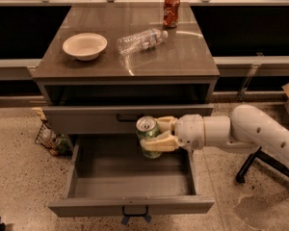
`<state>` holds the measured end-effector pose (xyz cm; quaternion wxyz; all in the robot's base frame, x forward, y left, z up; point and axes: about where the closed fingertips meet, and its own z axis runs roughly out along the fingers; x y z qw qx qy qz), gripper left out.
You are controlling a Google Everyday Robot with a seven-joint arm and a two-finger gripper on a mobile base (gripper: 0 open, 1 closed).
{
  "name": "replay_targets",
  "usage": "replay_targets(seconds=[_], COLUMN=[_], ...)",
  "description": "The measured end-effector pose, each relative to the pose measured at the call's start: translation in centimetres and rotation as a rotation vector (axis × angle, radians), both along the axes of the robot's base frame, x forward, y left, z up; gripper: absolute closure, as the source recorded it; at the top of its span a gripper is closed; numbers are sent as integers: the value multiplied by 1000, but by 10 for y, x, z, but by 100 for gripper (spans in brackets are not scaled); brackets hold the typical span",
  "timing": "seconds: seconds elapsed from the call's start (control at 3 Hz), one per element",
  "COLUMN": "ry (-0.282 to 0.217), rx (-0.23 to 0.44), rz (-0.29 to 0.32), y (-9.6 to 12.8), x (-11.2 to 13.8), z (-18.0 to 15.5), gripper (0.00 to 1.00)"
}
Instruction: Place green can into middle drawer
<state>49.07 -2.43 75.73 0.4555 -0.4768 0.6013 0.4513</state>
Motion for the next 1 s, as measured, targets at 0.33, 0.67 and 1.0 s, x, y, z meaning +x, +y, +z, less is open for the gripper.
replay_targets(seconds=[0.33, 0.67, 1.0], ry=[4, -11, -32], rx=[1, -20, -65], rz=[14, 48, 57], y=[1, 3, 5], x=[-16, -18, -13], z=[-59, -108, -160], gripper=[100, 100, 100])
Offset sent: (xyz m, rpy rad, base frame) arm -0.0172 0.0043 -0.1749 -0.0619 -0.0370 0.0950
